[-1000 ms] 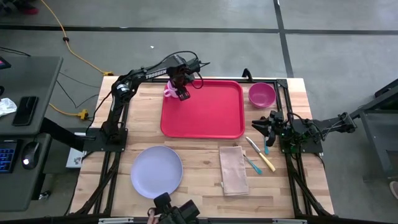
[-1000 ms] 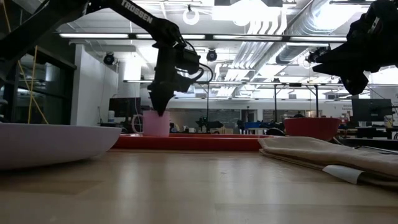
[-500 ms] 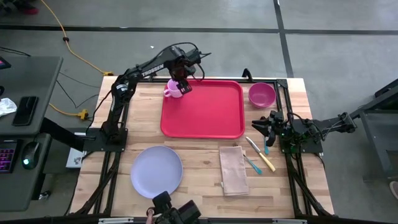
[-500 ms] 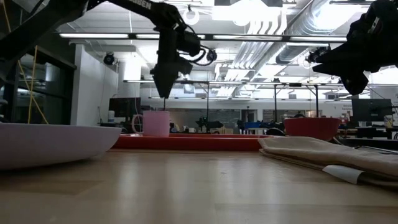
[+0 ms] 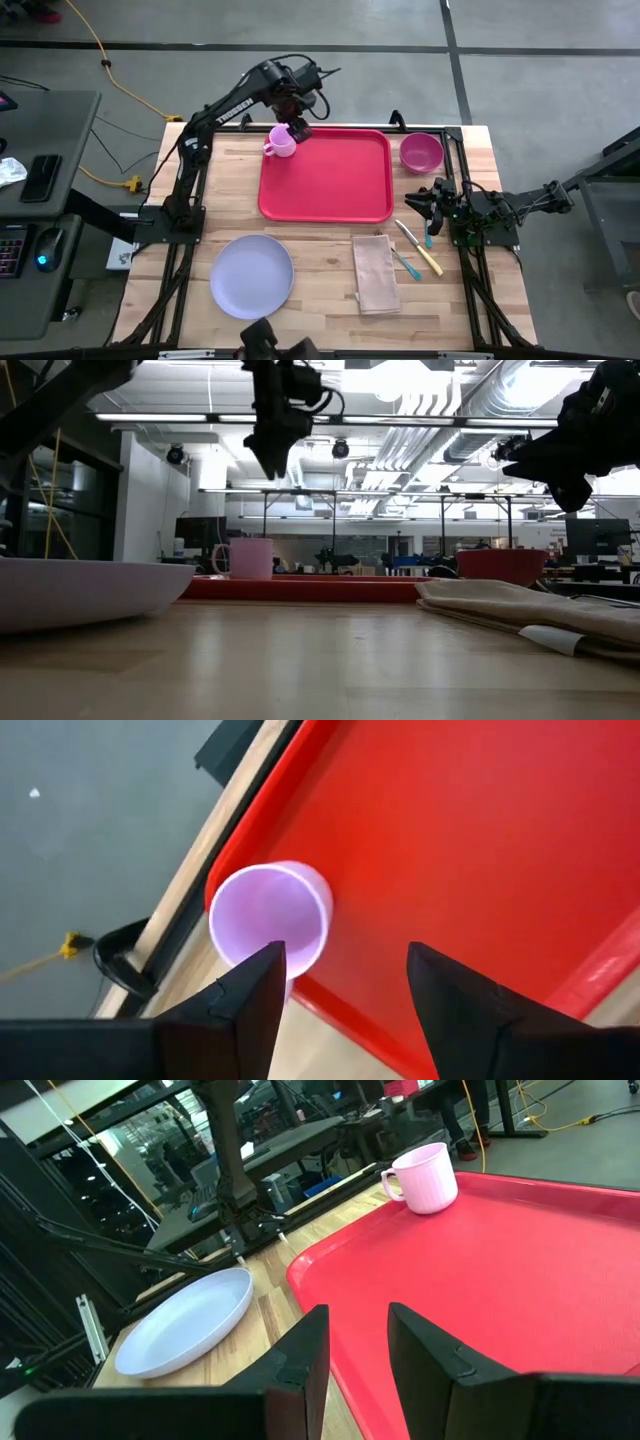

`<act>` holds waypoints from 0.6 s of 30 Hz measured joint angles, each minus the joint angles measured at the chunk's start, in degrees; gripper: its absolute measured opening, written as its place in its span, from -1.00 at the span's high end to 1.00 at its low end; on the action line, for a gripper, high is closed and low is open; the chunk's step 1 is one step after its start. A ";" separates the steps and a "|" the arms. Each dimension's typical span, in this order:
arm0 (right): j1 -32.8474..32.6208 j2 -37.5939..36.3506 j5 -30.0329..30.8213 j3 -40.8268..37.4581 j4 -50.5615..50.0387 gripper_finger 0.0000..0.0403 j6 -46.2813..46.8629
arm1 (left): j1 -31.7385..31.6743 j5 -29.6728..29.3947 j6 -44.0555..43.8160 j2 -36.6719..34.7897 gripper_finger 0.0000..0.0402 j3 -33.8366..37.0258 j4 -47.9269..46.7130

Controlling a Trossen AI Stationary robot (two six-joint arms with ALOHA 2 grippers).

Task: Set up tray
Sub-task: Put the light blue plate on the tray

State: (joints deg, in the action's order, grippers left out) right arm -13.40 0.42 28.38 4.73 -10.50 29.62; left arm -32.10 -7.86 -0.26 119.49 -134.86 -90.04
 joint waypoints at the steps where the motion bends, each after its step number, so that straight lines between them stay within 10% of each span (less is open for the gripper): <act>1: -0.01 0.00 0.00 0.00 0.00 0.59 -0.06 | 0.57 -0.09 -0.03 -0.14 -0.19 -0.24 0.12; 18: -0.01 -0.02 -1.00 0.00 -0.02 0.59 -0.08 | 4.90 -0.63 -3.76 -0.98 -0.19 -0.03 0.01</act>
State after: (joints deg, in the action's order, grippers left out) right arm -13.41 0.40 27.38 4.73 -10.52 29.54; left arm -27.20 -8.49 -4.02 118.52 -134.89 -90.02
